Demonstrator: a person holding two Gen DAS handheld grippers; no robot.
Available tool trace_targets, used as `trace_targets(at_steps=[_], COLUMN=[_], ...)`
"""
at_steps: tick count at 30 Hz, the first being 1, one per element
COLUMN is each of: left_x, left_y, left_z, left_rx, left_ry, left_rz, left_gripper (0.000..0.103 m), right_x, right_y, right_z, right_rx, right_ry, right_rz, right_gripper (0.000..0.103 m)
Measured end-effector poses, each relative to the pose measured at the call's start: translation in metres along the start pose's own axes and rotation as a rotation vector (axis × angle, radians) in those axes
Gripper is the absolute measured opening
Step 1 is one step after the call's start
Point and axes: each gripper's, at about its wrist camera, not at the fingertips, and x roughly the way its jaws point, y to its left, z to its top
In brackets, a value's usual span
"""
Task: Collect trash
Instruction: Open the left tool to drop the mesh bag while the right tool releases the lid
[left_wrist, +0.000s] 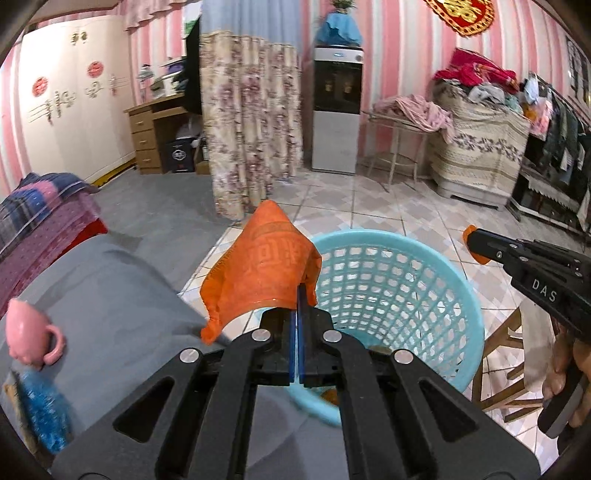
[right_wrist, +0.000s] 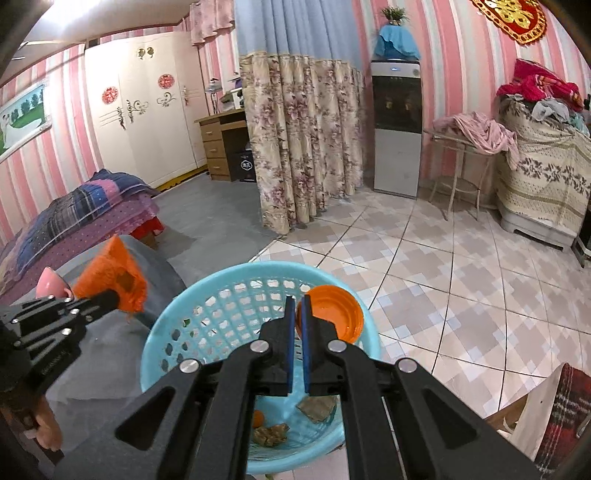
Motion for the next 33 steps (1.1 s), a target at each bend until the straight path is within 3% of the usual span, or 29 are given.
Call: trace_targets(at_steps=[6,9,13,16,20,26,33], left_x=[0.03,0.043,0.055,0.05,0.035,0.008,-0.014], left_y=[-0.014,-0.017,-0.012,-0.003,0.02,0.058,0.084], left_z=[0.007,0.009,0.006,0.004,0.003,0.001,-0.01], left_rx=[0.021,0.031,0.042,0.024,-0.007,-0.073,-0.123], left_ry=[0.034,0.054,0.075,0.065,0.023,-0.016,-0.028], left_rz=[-0.039,-0.04,-0.014,0.022,0.114,0.199,0.234], left_gripper=[0.0,0.005,0.039,0.047,0.077,0.087,0.089], right_x=[0.007,0.009,0.013,0.016,0.022,0.038,0.051], right_y=[-0.009,-0.013,-0.019,-0.015,0.002,0.035,0.056], right_z=[-0.002,-0.002,-0.004,-0.005,-0.008,-0.012,-0.017], right_rx=[0.02,0.034,0.048,0.036,0.002,-0.051,-0.044], right_ry=[0.012,0.015,0.021,0.025,0.036,0.052,0.056], right_rz=[-0.007,-0.015,-0.023,-0.023,-0.027,-0.028,-0.039], right_gripper=[0.003,0.003,0.004,0.004,0.004,0.004,0.005])
